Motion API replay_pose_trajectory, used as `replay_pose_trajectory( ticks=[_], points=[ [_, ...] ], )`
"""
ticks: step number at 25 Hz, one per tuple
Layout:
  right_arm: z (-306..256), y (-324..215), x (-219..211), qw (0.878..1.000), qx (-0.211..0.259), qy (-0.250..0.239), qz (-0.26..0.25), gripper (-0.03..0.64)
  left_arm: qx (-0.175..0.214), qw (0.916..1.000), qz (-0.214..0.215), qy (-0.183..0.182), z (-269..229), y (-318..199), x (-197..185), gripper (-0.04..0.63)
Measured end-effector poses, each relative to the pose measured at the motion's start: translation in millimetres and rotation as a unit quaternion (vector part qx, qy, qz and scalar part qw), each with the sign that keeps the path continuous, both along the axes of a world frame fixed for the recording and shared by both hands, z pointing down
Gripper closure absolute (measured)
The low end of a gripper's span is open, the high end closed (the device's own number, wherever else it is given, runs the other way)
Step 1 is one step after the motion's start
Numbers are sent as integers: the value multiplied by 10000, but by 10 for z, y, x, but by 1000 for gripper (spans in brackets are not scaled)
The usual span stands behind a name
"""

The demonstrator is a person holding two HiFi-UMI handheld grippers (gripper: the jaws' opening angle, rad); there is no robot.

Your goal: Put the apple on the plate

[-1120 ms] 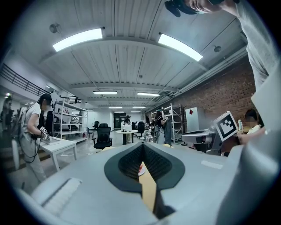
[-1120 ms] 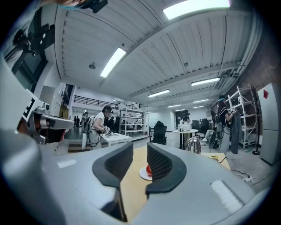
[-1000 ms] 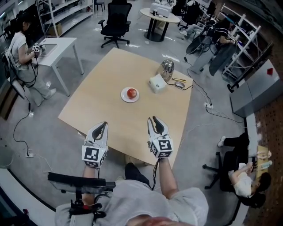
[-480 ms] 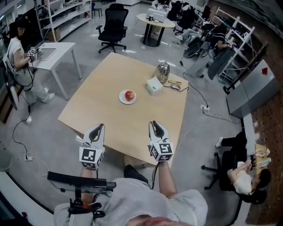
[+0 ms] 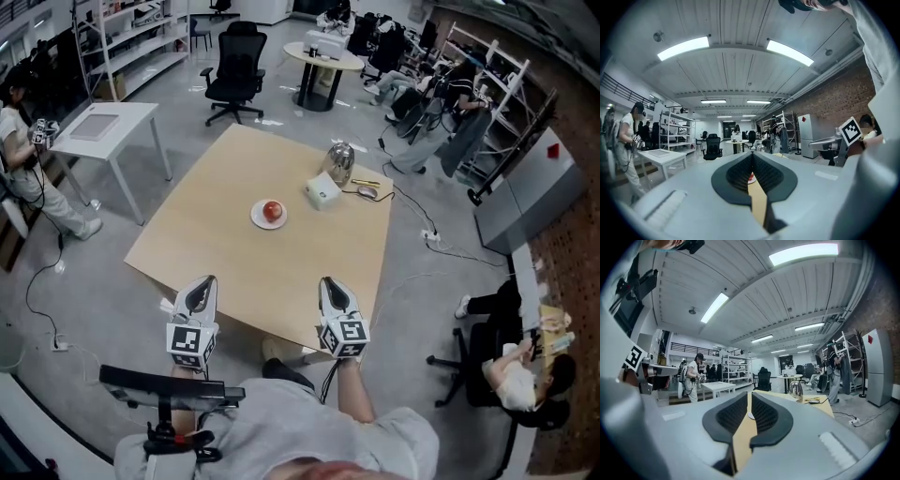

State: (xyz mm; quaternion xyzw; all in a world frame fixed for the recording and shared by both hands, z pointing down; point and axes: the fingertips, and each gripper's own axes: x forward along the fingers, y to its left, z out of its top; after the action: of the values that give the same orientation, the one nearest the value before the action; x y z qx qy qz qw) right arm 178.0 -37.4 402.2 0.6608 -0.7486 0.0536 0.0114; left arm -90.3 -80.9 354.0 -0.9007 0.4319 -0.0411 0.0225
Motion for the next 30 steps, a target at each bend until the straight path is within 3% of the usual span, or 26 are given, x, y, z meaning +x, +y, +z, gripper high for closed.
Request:
replay_pose_trajectory(
  ticks=[22, 30],
  points=[
    [-121, 238, -65, 9998, 189, 24, -32, 611, -16, 9999, -156, -30, 67, 187, -237, 575],
    [-79, 78, 10, 9997, 228, 9, -50, 611, 13, 9999, -148, -24, 95, 44, -129, 575]
  ],
)
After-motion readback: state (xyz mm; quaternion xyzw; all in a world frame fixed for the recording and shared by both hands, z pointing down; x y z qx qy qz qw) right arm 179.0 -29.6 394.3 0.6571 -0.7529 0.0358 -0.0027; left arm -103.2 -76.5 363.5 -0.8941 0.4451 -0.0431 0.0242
